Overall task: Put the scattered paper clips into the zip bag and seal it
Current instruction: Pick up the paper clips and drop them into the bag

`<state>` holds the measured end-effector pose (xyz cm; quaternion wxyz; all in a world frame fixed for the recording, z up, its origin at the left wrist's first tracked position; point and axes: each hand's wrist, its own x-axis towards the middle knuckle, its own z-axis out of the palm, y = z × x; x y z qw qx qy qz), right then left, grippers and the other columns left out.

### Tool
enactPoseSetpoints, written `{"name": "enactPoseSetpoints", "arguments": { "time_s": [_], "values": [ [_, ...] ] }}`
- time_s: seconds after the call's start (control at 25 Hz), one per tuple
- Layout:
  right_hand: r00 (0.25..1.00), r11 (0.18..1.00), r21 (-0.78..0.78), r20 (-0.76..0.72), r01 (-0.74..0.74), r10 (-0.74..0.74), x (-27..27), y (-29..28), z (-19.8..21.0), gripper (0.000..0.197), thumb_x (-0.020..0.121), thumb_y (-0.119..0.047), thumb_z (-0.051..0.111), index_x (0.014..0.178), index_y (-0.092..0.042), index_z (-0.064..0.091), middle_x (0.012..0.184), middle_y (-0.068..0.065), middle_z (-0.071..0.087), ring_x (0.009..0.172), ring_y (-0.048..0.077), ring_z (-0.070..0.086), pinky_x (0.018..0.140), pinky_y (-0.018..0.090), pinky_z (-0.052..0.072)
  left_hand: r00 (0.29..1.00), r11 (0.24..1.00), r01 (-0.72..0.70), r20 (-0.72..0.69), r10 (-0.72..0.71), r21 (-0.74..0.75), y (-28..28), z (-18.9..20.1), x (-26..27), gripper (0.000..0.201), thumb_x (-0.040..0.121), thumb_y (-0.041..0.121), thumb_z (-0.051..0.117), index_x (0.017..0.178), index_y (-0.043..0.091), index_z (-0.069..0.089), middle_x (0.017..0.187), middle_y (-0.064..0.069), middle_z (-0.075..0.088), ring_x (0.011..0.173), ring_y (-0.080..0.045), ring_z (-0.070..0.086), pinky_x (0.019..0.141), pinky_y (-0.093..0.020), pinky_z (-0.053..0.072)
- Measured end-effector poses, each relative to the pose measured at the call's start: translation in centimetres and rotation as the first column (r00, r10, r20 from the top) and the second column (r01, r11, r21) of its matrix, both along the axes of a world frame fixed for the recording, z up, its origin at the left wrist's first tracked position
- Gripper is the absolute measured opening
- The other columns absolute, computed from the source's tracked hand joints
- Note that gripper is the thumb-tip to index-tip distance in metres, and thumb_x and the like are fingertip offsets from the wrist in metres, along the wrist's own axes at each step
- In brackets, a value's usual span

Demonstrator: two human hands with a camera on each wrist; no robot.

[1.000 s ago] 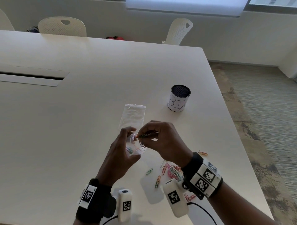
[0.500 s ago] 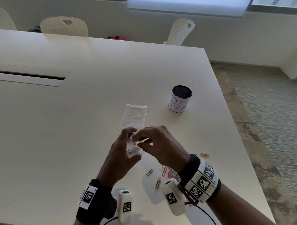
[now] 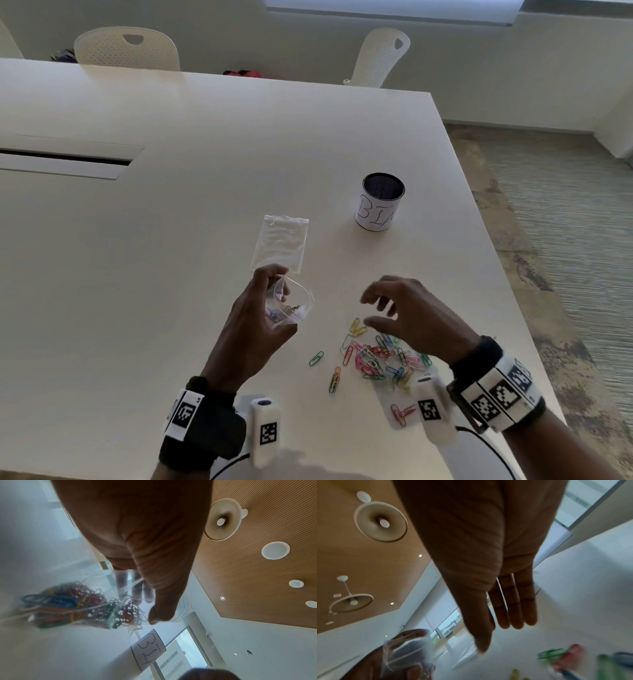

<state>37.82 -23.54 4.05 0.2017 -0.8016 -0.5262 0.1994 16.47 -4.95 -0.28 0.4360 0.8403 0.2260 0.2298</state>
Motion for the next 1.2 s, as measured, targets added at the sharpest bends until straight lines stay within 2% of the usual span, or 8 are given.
{"name": "enactPoseSetpoints", "arguments": {
  "time_s": [0.08, 0.16, 0.24, 0.32, 0.48, 0.72, 0.96, 1.2],
  "values": [
    [0.998, 0.983, -0.186, 0.054, -0.003, 0.013, 0.0, -1.4, -0.2, 0.067, 0.079, -0.048, 0.082, 0.139, -0.031, 0.057, 0.135, -0.012, 0.057, 0.11, 0.005, 0.061, 0.093, 0.027, 0.057, 1.0, 1.0, 0.003, 0.003, -0.003, 0.006, -0.1, -0.1, 0.2, 0.076, 0.077, 0.003, 0.086, 0.136, 0.029, 0.046, 0.109, 0.014, 0.06, 0.103, -0.01, 0.064, 0.081, -0.009, 0.049],
    [0.997, 0.961, -0.275, 0.076, -0.004, 0.026, -0.4, -2.3, -0.5, 0.091, 0.072, -0.058, 0.084, 0.151, -0.037, 0.042, 0.144, -0.013, 0.049, 0.124, 0.008, 0.055, 0.099, 0.028, 0.052, 1.0, 1.0, 0.007, 0.008, -0.007, 0.006, -0.2, -0.1, 0.4, 0.074, 0.077, 0.004, 0.086, 0.135, 0.027, 0.046, 0.109, 0.011, 0.061, 0.101, -0.01, 0.064, 0.081, -0.01, 0.05],
    [0.994, 0.952, -0.304, 0.094, -0.021, 0.052, -1.2, -2.6, -1.1, 0.105, 0.067, -0.061, 0.085, 0.155, -0.041, 0.032, 0.146, -0.01, 0.044, 0.129, 0.012, 0.05, 0.103, 0.031, 0.051, 1.0, 1.0, 0.017, 0.008, -0.017, 0.004, -0.4, -0.1, 0.5, 0.074, 0.076, 0.003, 0.086, 0.136, 0.026, 0.047, 0.108, 0.008, 0.062, 0.101, -0.008, 0.063, 0.079, -0.008, 0.05],
    [0.993, 0.954, -0.299, 0.102, -0.026, 0.059, -1.9, -2.6, -1.6, 0.106, 0.067, -0.058, 0.087, 0.156, -0.043, 0.031, 0.144, -0.008, 0.041, 0.129, 0.014, 0.048, 0.107, 0.031, 0.048, 1.0, 1.0, 0.023, -0.002, -0.023, 0.005, -0.6, -0.2, 0.6, 0.075, 0.077, 0.004, 0.086, 0.137, 0.026, 0.046, 0.108, 0.007, 0.062, 0.102, -0.007, 0.063, 0.079, -0.007, 0.05],
    [0.996, 0.968, -0.247, 0.069, -0.032, 0.05, -3.0, -2.0, -2.2, 0.078, 0.079, -0.047, 0.084, 0.147, -0.039, 0.047, 0.138, -0.005, 0.045, 0.123, 0.014, 0.053, 0.107, 0.027, 0.047, 0.999, 1.0, 0.03, -0.016, -0.03, 0.008, -0.7, -0.3, 0.7, 0.076, 0.077, 0.005, 0.087, 0.138, 0.026, 0.046, 0.109, 0.007, 0.062, 0.102, -0.005, 0.064, 0.08, -0.008, 0.051],
    [0.996, 0.992, -0.127, 0.09, -0.016, 0.027, -3.7, -1.1, -2.5, 0.022, 0.097, -0.027, 0.069, 0.118, -0.027, 0.071, 0.121, -0.004, 0.061, 0.097, 0.012, 0.066, 0.091, 0.027, 0.058, 0.999, 1.0, 0.029, -0.021, -0.029, -0.006, -0.7, -0.2, 0.5, 0.077, 0.077, 0.004, 0.086, 0.138, 0.027, 0.045, 0.11, 0.006, 0.062, 0.101, -0.002, 0.064, 0.079, -0.01, 0.054],
    [0.988, 0.998, -0.061, 0.154, 0.0, 0.01, -3.5, -0.3, -2.9, 0.017, 0.097, -0.009, 0.064, 0.104, -0.019, 0.076, 0.109, -0.001, 0.069, 0.084, 0.014, 0.069, 0.077, 0.022, 0.057, 1.0, 1.0, 0.024, -0.02, -0.024, -0.005, -0.4, -0.1, 0.3, 0.076, 0.077, 0.006, 0.087, 0.137, 0.028, 0.045, 0.109, 0.006, 0.062, 0.1, -0.005, 0.064, 0.079, -0.01, 0.053],
    [0.989, 0.992, 0.021, -0.088, 0.125, -0.122, -1.6, -0.5, -3.1, 0.009, 0.089, -0.017, 0.079, 0.098, -0.016, 0.081, 0.1, -0.004, 0.076, 0.083, 0.003, 0.07, 0.077, 0.012, 0.057, 0.999, 1.0, 0.029, -0.016, -0.029, -0.009, -0.3, -0.2, 0.4, 0.076, 0.077, 0.005, 0.087, 0.137, 0.029, 0.045, 0.111, 0.008, 0.062, 0.101, -0.006, 0.064, 0.081, -0.01, 0.052]
  ]
}}
